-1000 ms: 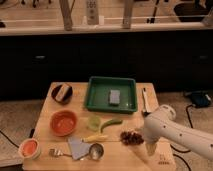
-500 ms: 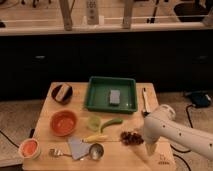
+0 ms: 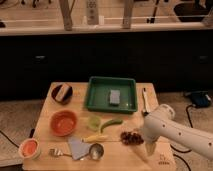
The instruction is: Place grapes in red bowl
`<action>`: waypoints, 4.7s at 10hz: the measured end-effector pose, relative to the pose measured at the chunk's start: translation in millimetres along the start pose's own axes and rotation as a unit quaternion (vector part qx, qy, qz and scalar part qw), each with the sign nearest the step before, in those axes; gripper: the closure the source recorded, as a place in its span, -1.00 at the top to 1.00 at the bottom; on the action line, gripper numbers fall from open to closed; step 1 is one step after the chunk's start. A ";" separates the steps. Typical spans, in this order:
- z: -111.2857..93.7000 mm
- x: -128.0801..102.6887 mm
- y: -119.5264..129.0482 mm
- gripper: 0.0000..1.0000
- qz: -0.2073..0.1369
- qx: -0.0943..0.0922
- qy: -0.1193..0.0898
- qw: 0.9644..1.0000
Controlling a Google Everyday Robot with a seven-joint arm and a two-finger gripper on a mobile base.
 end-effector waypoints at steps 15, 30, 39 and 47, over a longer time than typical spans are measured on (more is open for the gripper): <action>4.7 -0.4 -3.6 0.60 -0.013 -0.005 -0.008 1.000; 7.9 1.3 -5.8 0.60 -0.013 -0.008 -0.015 1.000; 9.4 2.0 -6.4 0.60 -0.012 -0.010 -0.017 1.000; 11.7 2.7 -7.7 0.60 -0.012 -0.010 -0.019 1.000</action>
